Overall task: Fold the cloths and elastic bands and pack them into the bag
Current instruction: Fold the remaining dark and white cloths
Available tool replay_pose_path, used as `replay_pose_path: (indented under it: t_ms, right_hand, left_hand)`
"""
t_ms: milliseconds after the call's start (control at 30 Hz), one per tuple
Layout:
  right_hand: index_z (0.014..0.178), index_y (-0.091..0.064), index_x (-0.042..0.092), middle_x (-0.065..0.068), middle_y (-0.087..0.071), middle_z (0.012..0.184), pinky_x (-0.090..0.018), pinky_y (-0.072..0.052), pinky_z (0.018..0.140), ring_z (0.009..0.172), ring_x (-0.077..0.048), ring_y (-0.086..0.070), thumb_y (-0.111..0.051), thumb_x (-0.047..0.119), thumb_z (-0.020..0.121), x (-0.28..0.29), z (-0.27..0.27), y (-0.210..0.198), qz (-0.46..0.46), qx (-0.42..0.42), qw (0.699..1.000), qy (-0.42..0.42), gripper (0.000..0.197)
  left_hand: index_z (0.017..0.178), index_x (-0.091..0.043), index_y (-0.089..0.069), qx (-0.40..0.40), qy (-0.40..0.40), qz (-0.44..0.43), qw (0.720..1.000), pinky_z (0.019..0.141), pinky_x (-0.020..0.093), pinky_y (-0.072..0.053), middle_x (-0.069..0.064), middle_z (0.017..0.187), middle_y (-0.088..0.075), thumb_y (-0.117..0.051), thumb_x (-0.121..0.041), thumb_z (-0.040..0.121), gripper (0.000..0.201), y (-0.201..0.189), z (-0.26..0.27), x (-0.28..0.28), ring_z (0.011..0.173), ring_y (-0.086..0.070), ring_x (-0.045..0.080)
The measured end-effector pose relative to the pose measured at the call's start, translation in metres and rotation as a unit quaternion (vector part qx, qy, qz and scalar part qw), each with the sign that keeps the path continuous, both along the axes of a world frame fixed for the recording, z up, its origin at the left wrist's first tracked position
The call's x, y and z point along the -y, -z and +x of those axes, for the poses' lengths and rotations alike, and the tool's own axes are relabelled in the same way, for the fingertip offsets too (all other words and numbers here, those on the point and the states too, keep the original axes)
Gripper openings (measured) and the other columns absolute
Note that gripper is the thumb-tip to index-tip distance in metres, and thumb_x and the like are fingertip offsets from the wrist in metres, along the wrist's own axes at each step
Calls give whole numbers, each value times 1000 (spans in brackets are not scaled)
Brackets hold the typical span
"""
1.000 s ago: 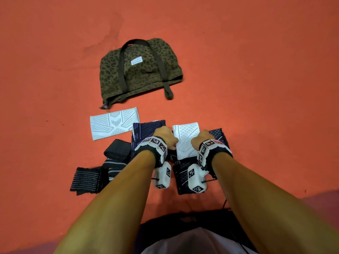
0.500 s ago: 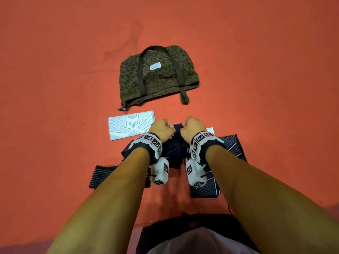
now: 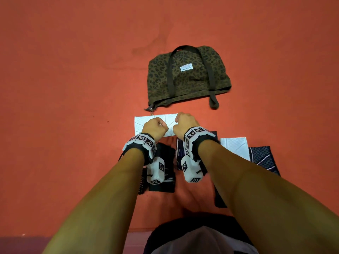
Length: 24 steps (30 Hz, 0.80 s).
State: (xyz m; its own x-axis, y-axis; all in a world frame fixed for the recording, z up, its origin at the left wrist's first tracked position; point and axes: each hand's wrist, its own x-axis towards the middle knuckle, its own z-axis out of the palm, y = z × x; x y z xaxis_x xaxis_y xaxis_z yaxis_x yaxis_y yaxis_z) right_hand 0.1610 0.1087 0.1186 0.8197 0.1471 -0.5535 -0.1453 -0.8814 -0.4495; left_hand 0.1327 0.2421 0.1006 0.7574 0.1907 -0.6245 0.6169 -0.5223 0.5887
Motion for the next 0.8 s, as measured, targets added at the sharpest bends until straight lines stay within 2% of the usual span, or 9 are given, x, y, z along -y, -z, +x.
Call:
replay_pose_path:
  t_ms: [100, 200, 333, 433, 500, 600, 667, 733, 800]
  right_hand:
    - [123, -55, 9, -13, -56, 127, -34, -49, 89, 116, -32, -55, -53, 8, 84, -21, 8, 10, -10, -15, 1000, 0, 40]
    - [125, -53, 9, -13, -54, 128, -35, -49, 91, 118, -31, -54, -55, 11, 86, -37, 16, 23, -23, -31, 999, 5, 40]
    - [130, -47, 7, -15, -50, 129, -38, -49, 90, 117, -35, -53, -57, 14, 87, -52, 23, 41, -37, -70, 997, 14, 45]
    - [133, -42, 6, -17, -46, 131, -41, -50, 91, 118, -37, -52, -54, 13, 86, -62, 26, 55, -47, -99, 994, 19, 49]
    - [135, -40, 6, -18, -43, 133, -45, -49, 94, 120, -38, -50, -53, 12, 86, -66, 28, 62, -55, -117, 991, 21, 52]
    - [134, -38, 4, -19, -37, 137, -47, -47, 96, 123, -40, -47, -54, 14, 87, -73, 31, 73, -73, -143, 987, 23, 50]
    - [135, -36, 4, -20, -30, 140, -47, -47, 97, 124, -40, -46, -54, 14, 87, -75, 34, 79, -84, -163, 983, 31, 52]
    - [137, -34, 4, -21, -21, 145, -47, -48, 97, 124, -40, -45, -54, 12, 87, -75, 36, 86, -91, -179, 979, 37, 55]
    - [140, -31, 5, -22, -14, 147, -47, -49, 97, 123, -40, -46, -53, 11, 86, -75, 38, 91, -100, -194, 975, 46, 58]
  left_hand:
    - [73, -23, -57, -5, -3, 3, 1000, 88, 44, -56, 8, 92, -71, -58, -11, 83, 15, 8, 7, -21, 95, -67, 33]
    - [73, -23, -56, -13, 0, 16, 1000, 89, 42, -55, 9, 91, -71, -58, -9, 83, 17, 19, 15, -40, 95, -67, 32]
    - [75, -22, -55, -25, 2, 32, 999, 76, 30, -49, 2, 86, -66, -60, -9, 86, 17, 38, 25, -59, 86, -62, 25]
    - [80, -18, -56, -44, 10, 33, 998, 73, 26, -42, 1, 88, -64, -62, -9, 86, 12, 57, 27, -71, 86, -59, 22]
    - [86, -14, -58, -51, 13, 32, 998, 73, 27, -42, 6, 94, -65, -63, -10, 85, 7, 67, 27, -77, 89, -59, 25]
    - [95, -11, -58, -56, 16, 33, 998, 76, 30, -44, 14, 106, -65, -63, -13, 86, 10, 84, 28, -87, 94, -61, 30]
    - [100, -12, -59, -67, 6, 40, 997, 78, 29, -43, 15, 115, -61, -64, -16, 87, 14, 94, 28, -91, 99, -60, 30]
    - [105, -14, -58, -74, -5, 48, 996, 83, 26, -40, 15, 124, -55, -63, -18, 87, 19, 104, 28, -95, 102, -55, 24]
    - [115, -12, -58, -86, -7, 64, 994, 86, 25, -35, 16, 130, -46, -62, -19, 89, 27, 110, 27, -100, 99, -42, 16]
